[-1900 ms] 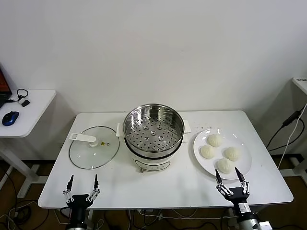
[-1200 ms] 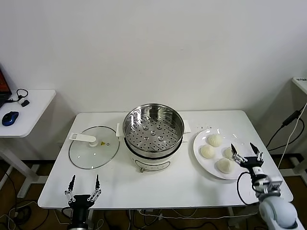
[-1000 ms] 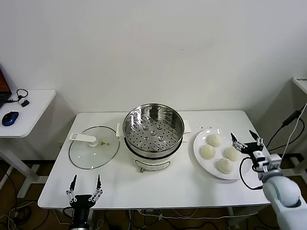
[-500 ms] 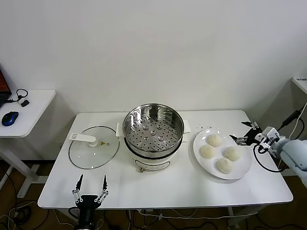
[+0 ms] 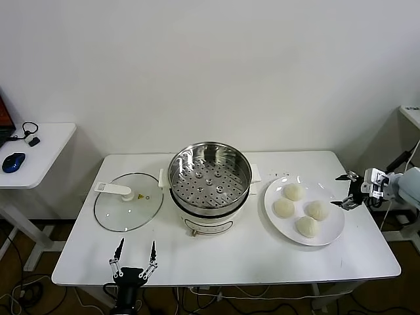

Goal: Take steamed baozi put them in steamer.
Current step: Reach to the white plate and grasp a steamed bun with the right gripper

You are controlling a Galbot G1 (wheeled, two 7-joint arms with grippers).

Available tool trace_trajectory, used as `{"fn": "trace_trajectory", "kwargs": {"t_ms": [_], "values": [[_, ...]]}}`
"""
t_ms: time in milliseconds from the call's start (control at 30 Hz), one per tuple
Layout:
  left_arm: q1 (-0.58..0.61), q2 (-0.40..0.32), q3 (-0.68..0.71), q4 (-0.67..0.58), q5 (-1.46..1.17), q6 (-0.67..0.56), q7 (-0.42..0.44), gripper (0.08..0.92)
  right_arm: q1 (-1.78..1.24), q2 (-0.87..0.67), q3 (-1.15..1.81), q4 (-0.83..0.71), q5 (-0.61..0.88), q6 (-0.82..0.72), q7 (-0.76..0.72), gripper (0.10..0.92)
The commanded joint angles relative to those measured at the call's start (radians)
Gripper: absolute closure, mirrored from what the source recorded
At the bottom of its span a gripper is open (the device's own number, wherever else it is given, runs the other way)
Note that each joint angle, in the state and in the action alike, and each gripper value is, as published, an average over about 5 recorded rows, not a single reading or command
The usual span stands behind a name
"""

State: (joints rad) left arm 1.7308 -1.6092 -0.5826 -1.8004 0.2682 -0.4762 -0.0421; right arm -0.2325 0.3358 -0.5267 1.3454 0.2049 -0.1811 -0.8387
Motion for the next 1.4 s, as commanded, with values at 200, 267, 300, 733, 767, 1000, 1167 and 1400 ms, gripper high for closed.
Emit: {"fn": "trace_trajectory", "kwargs": {"t_ms": [200,267,300,733,767,1000,1167,1400], "values": [[0.004,-0.049,-0.005,0.010,0.014,-0.013,0.000,0.177,0.540,0.182,-0.596,-0.237,0.017,0.136,-0.146,0.203],[0.005,-0.049,-0.006,0.013,0.015,-0.015,0.000,0.177,0.549,0.215,-0.618,-0.271,0.019,0.150,-0.153,0.203],[0.005,-0.049,-0.006,0.015,0.018,-0.016,0.000,0.177,0.550,0.232,-0.625,-0.287,0.020,0.154,-0.156,0.203],[0.021,-0.049,-0.009,0.018,0.046,-0.025,0.002,0.177,0.518,0.466,-0.644,-0.517,0.014,0.183,-0.178,0.203],[0.021,-0.049,-0.010,0.018,0.046,-0.025,0.003,0.177,0.518,0.481,-0.647,-0.532,0.014,0.186,-0.181,0.203],[0.022,-0.049,-0.026,0.022,0.049,-0.026,0.009,0.177,0.516,0.582,-0.685,-0.642,0.018,0.216,-0.200,0.203],[0.021,-0.049,-0.038,0.027,0.055,-0.030,0.011,0.177,0.507,0.633,-0.694,-0.697,0.017,0.223,-0.209,0.203],[0.017,-0.049,-0.049,0.035,0.059,-0.033,0.012,0.177,0.478,0.670,-0.696,-0.735,-0.011,0.222,-0.212,0.203]]}}
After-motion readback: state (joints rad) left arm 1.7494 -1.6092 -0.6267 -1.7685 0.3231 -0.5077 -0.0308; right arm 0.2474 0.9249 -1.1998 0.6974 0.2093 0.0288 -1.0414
